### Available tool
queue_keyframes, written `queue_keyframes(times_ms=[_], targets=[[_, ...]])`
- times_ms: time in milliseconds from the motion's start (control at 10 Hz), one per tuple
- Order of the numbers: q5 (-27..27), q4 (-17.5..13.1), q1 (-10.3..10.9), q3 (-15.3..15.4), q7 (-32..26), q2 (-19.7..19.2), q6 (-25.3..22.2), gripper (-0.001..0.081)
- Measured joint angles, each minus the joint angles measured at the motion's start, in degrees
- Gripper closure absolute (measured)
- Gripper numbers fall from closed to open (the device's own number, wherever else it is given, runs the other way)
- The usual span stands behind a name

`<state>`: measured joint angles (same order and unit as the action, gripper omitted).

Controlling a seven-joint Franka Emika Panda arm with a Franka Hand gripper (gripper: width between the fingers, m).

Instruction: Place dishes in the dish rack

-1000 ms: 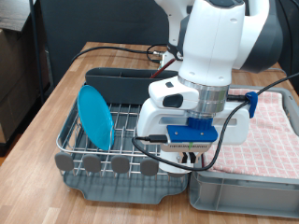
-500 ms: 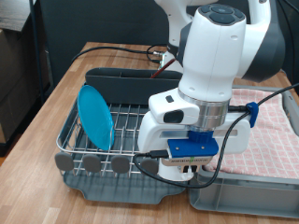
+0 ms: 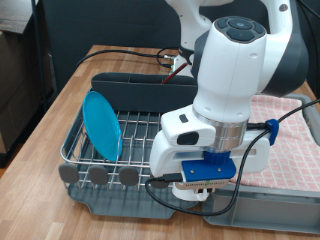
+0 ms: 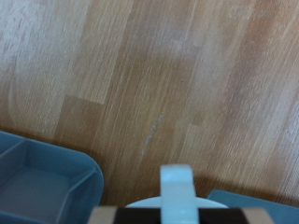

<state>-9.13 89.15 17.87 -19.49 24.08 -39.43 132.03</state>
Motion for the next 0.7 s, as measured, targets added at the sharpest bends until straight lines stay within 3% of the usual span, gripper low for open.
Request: queue_keyframes(times_ms=[200, 300, 400, 600, 700], targets=[[0.00, 0.10, 0.01, 0.05, 0.16, -0.02, 1.87, 0.0693], [0.00, 0.11, 0.01, 0.12, 0.19, -0.01, 2.94, 0.0531], [-0.17, 0.12, 0.02, 0.24, 0.25, 0.09, 3.29, 0.0531], [-1.33, 0.11, 0.01, 0.38, 0.30, 0.87, 3.30, 0.0184], [-1.68, 0.12, 0.01, 0.37, 0.29, 1.43, 3.46, 0.0184]])
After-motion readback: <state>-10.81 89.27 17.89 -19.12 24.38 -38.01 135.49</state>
